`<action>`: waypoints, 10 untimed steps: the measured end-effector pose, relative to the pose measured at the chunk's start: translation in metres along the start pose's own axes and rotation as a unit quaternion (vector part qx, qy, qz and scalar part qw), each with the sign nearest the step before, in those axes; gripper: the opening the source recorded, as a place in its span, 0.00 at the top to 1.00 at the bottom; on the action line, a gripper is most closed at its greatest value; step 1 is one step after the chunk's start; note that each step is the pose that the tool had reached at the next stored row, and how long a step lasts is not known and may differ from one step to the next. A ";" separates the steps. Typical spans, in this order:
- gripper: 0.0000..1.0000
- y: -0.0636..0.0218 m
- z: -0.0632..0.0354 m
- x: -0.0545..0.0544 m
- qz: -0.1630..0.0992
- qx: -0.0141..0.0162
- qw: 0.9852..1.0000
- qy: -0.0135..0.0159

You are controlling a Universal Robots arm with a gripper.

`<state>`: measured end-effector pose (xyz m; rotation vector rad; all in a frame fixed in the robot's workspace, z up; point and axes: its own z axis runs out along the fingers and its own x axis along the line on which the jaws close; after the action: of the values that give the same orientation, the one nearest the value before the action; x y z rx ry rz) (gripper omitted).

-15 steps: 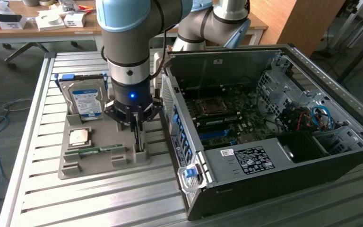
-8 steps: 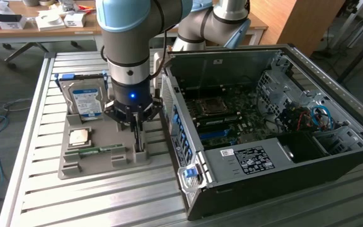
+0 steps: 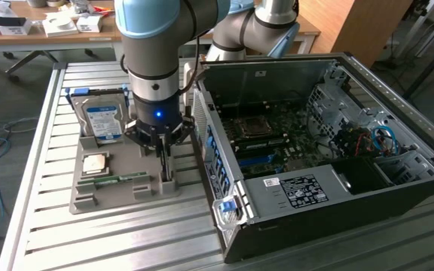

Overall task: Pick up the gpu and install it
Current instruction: 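Pick up the gpu and move the gpu toward the slot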

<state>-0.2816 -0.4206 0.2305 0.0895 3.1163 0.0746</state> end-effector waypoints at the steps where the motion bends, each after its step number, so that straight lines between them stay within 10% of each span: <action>1: 0.73 0.0000 -0.0006 0.000 0.000 0.000 1.000 0.000; 10: 0.73 0.0005 -0.0109 0.000 0.000 0.000 1.000 0.000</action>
<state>-0.2817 -0.4206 0.2414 0.0895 3.1166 0.0744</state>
